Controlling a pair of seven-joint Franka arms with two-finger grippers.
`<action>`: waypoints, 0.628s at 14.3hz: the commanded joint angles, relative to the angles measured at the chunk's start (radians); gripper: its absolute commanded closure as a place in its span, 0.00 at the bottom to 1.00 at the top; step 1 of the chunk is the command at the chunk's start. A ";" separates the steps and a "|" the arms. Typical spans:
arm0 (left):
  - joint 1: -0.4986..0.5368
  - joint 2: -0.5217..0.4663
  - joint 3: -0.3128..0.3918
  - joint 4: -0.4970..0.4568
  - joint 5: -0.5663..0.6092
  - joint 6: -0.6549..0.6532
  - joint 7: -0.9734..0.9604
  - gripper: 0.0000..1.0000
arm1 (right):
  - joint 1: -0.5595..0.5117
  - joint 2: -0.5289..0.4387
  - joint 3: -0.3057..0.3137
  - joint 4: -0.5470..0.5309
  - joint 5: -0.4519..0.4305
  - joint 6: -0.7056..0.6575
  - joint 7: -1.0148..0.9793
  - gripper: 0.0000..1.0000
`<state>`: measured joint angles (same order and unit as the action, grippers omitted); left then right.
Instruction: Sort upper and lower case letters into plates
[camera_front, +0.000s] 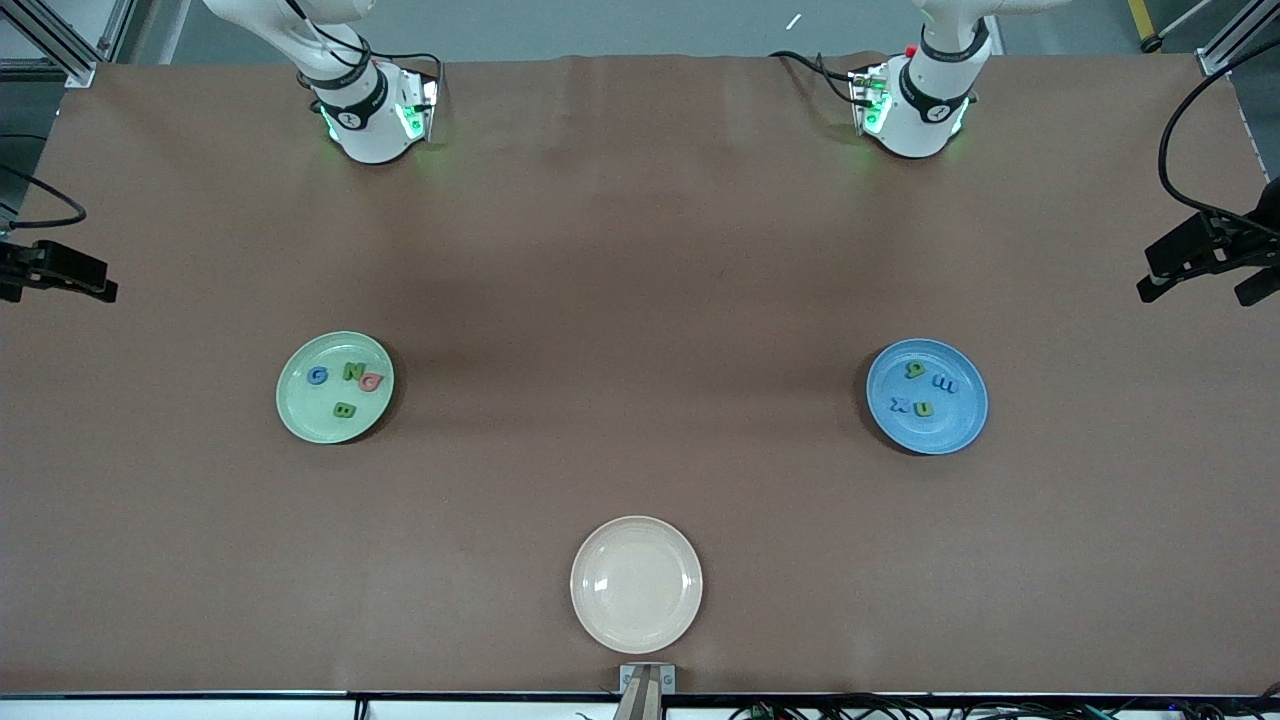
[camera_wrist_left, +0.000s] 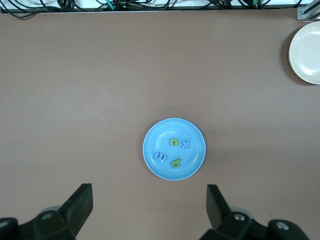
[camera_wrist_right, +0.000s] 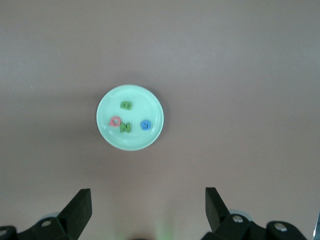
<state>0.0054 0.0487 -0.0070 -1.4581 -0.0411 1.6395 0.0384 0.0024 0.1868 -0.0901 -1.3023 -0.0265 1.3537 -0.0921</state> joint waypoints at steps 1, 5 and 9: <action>0.007 -0.003 -0.007 0.016 -0.002 -0.017 0.011 0.00 | -0.013 -0.038 -0.008 -0.017 0.071 -0.047 0.008 0.00; 0.007 -0.003 -0.007 0.016 -0.002 -0.013 0.011 0.00 | -0.001 -0.055 0.003 -0.020 0.059 -0.051 0.006 0.00; 0.007 -0.003 -0.008 0.016 -0.002 -0.013 0.011 0.00 | -0.007 -0.055 0.006 -0.011 0.073 -0.047 0.005 0.00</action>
<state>0.0053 0.0487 -0.0074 -1.4554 -0.0411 1.6395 0.0384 0.0005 0.1515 -0.0894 -1.3012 0.0334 1.3071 -0.0923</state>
